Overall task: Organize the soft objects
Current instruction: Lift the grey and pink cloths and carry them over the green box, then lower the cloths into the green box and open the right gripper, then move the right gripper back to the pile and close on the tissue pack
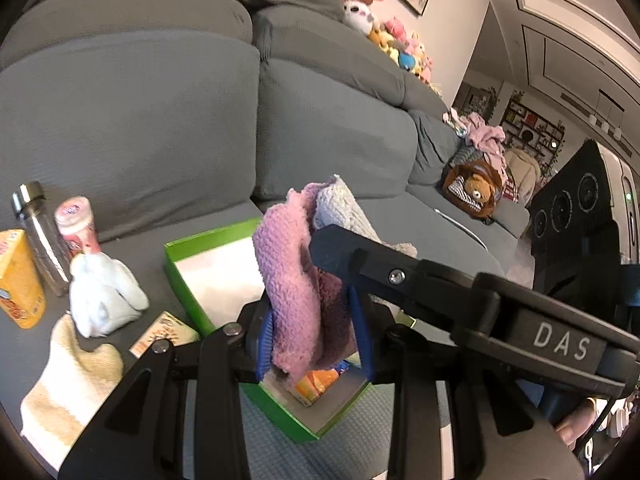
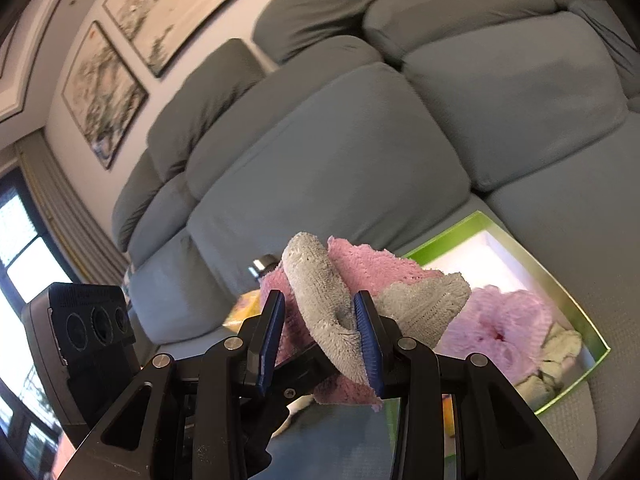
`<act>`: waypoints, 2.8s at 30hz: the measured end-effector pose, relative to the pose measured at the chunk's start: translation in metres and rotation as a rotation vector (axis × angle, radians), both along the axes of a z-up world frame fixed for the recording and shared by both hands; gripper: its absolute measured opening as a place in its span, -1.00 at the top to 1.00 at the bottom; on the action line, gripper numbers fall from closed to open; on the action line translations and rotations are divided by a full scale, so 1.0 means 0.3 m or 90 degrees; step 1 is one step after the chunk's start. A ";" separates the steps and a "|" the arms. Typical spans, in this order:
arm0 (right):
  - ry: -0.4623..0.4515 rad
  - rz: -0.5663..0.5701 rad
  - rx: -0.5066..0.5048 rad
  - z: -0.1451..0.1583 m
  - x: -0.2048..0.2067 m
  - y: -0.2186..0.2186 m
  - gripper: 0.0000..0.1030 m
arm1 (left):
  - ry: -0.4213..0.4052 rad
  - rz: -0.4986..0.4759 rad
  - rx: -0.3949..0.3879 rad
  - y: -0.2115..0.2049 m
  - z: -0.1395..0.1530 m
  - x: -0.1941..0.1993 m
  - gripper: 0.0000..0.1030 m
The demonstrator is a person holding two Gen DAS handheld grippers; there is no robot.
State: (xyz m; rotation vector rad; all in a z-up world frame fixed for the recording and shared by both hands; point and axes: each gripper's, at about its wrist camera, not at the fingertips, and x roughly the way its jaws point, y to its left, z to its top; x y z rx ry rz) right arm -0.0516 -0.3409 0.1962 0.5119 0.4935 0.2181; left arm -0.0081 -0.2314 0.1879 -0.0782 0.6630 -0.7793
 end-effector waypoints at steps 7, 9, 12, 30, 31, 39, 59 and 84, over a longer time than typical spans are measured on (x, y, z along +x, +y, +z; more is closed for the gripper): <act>0.051 -0.025 0.036 -0.077 0.060 -0.082 0.24 | 0.057 -0.010 0.016 -0.076 -0.070 0.070 0.41; 0.063 -0.029 0.045 -0.099 0.078 -0.100 0.24 | 0.068 -0.012 0.024 -0.089 -0.088 0.088 0.41; 0.087 -0.029 0.066 -0.144 0.106 -0.128 0.24 | 0.085 -0.011 0.043 -0.115 -0.119 0.114 0.41; 0.207 -0.099 0.104 -0.298 0.173 -0.225 0.24 | 0.177 -0.014 0.102 -0.204 -0.249 0.198 0.40; 0.212 -0.103 0.106 -0.302 0.174 -0.229 0.24 | 0.178 -0.012 0.106 -0.205 -0.252 0.200 0.40; 0.215 -0.138 0.079 -0.296 0.157 -0.236 0.24 | 0.173 0.002 0.119 -0.208 -0.255 0.203 0.16; 0.109 -0.229 -0.045 -0.107 0.010 -0.147 -0.69 | 0.112 0.046 0.014 0.066 -0.101 0.117 -0.87; 0.187 -0.087 -0.226 -0.144 0.204 0.426 -0.71 | 0.132 0.397 -0.002 0.886 -0.302 -0.007 -0.97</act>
